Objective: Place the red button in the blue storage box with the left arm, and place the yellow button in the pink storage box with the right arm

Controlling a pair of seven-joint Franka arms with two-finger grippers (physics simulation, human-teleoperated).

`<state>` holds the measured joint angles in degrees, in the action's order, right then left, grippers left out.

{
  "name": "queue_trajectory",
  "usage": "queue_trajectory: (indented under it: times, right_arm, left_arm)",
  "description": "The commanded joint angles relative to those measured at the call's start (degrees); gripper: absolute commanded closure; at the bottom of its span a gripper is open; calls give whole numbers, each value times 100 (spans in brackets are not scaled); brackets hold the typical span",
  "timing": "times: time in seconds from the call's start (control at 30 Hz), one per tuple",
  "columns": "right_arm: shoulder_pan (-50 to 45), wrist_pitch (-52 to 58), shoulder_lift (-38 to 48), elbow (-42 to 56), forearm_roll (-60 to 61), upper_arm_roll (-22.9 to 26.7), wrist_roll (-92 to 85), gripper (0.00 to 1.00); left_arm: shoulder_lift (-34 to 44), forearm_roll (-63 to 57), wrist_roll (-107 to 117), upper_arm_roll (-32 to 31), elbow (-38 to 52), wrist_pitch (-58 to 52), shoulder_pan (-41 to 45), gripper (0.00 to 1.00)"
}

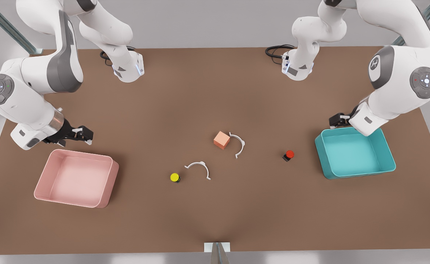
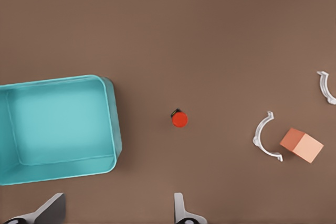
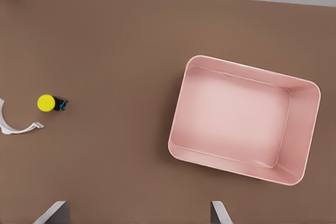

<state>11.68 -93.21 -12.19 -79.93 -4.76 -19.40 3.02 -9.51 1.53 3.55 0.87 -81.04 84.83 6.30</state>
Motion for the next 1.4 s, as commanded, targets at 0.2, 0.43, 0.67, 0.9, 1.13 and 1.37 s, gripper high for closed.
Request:
queue_trajectory:
  times: [0.2,0.43,0.67,0.9,1.13,1.37]
  right_arm:
    - [1,-110,-291,337,1,-55,181,0]
    - [-1528,-1735,-1927,557,-359,-46,1270,0]
    - [-2275,-3335,-3263,979,-579,6,2018,0]
    - [-2372,-3977,-3729,575,-588,24,2220,0]
    - [-2293,-4284,-3711,-208,-588,33,2211,0]
    - [-2143,-4319,-3773,-313,-851,50,2211,0]
  left_arm:
    - [-833,6,-1303,-8,-808,1896,917,0]
    - [-683,401,-3738,9,-2707,4217,864,0]
    - [-921,348,-4055,9,-3586,5668,899,0]
    - [-1544,217,-4125,9,-3586,5914,882,0]
    - [-2107,217,-4064,18,-3568,6037,864,22]
    - [-2090,217,-4055,18,-3524,6019,864,49]
